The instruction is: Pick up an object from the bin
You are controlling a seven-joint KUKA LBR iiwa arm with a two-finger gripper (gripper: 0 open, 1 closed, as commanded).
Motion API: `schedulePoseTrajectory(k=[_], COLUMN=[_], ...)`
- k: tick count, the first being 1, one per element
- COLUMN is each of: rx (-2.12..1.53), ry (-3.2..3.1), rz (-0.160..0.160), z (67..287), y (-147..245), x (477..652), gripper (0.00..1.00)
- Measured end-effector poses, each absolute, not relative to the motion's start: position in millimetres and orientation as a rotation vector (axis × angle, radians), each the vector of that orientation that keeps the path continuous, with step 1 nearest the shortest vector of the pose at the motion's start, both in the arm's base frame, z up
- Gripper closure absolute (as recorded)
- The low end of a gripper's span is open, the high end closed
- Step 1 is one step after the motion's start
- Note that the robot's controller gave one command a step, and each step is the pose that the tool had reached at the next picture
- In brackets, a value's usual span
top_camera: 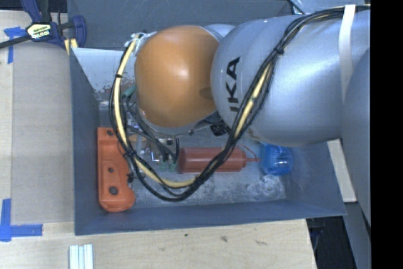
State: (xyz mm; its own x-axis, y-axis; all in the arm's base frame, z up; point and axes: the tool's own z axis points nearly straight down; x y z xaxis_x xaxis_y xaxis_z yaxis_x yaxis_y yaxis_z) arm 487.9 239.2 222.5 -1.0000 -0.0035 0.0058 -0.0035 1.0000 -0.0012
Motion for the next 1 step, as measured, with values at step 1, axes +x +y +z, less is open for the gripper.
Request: schedulePoseTrajectory(k=[1], rx=[-0.001], ry=[-3.144], rz=[-0.002], z=[227.0], y=[237.9], x=[490.1], gripper=[0.0])
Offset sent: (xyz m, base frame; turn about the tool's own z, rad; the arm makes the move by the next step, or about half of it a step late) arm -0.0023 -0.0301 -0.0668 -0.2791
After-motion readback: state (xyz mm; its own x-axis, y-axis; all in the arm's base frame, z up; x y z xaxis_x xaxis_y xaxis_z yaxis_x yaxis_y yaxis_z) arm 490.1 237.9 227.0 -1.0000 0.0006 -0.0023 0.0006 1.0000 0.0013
